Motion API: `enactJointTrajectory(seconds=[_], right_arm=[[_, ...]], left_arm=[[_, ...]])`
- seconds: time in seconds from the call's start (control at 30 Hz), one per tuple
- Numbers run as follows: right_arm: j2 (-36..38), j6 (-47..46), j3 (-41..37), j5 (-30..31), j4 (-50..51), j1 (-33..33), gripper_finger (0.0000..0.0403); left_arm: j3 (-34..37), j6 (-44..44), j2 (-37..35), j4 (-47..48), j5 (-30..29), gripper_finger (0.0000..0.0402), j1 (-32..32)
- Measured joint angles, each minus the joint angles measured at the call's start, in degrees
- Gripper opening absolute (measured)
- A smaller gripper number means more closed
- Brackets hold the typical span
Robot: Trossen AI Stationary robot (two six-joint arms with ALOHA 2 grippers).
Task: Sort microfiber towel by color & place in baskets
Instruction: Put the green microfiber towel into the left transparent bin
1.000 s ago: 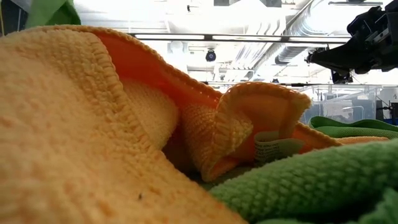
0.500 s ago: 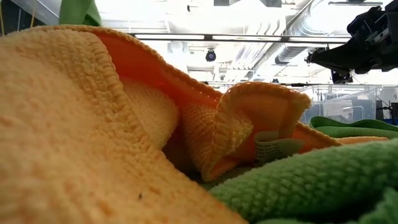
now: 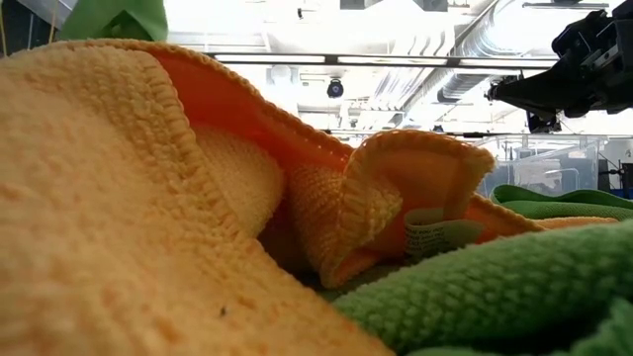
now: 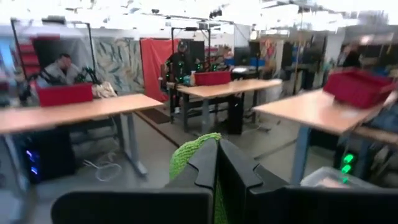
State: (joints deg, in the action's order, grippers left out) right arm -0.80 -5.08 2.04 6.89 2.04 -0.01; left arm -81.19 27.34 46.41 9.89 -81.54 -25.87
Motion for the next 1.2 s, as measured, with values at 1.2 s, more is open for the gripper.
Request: enactJointTrajectory(seconds=[1.2], right_arm=[[0.0,0.0,0.0,0.0,0.0,0.0,0.0]], left_arm=[[-11.33,-26.26,12.41,41.41,43.54,0.0,45.12]])
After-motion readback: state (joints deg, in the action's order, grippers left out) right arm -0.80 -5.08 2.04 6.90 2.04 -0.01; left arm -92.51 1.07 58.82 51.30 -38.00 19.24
